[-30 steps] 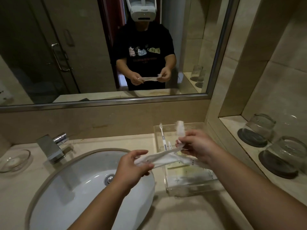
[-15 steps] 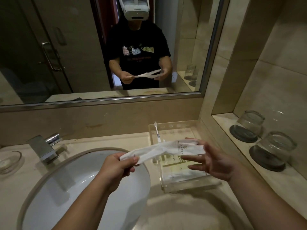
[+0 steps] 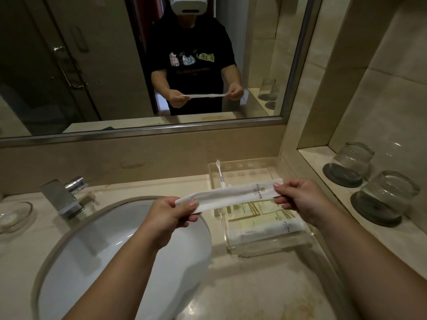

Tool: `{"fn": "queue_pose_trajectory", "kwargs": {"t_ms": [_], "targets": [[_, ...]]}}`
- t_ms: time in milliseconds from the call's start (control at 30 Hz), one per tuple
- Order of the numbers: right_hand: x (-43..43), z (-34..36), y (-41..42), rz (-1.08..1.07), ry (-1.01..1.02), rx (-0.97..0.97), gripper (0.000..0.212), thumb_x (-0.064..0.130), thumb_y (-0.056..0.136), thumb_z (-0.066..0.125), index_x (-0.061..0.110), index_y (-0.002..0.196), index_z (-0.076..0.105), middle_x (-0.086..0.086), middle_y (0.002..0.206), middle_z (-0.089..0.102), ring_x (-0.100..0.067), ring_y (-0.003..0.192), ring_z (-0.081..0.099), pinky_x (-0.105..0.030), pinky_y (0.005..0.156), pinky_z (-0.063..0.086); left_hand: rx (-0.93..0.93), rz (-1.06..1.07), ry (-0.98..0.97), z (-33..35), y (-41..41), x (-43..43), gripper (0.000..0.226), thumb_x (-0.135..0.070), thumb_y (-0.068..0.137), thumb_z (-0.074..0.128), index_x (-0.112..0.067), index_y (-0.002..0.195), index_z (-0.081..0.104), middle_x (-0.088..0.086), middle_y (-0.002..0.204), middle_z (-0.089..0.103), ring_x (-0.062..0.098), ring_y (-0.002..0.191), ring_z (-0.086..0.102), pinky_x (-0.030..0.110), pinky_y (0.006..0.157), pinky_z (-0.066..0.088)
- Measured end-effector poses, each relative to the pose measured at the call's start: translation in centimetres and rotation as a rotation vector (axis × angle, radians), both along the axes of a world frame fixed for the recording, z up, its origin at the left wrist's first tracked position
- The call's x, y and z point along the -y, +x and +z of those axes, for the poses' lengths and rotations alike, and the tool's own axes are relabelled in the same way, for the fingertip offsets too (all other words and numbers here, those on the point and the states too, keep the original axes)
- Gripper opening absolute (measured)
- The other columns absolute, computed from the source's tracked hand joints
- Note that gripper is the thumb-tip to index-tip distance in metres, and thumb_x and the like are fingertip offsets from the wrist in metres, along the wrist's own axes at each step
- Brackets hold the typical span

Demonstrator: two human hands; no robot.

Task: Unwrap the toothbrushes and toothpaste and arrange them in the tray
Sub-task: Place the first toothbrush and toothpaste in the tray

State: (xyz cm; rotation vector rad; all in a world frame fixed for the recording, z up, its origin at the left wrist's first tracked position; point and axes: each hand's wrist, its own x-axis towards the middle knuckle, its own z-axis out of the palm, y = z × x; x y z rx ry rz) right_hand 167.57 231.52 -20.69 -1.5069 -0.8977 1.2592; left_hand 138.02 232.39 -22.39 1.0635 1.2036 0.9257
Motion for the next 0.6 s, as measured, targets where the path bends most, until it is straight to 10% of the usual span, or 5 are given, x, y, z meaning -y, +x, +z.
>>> {"fn": "queue_pose_trajectory", "kwargs": {"t_ms": [600], "targets": [[9.8,-6.8,3.9,-0.236,-0.181,0.225,0.012,0.010,0.081,0.069,0.000,0.085,0.063,-0.008,0.064,0.061,-0.008,0.046,0.054,-0.018,0.040,0.042,0.038,0.099,-0.233,-7.6,4.5,5.9,0.012,-0.020,0.082,0.069,-0.009,0.083,0.069,0.005,0.073,0.074,0.016,0.067,0.072,0.024,0.050,0.049]]}}
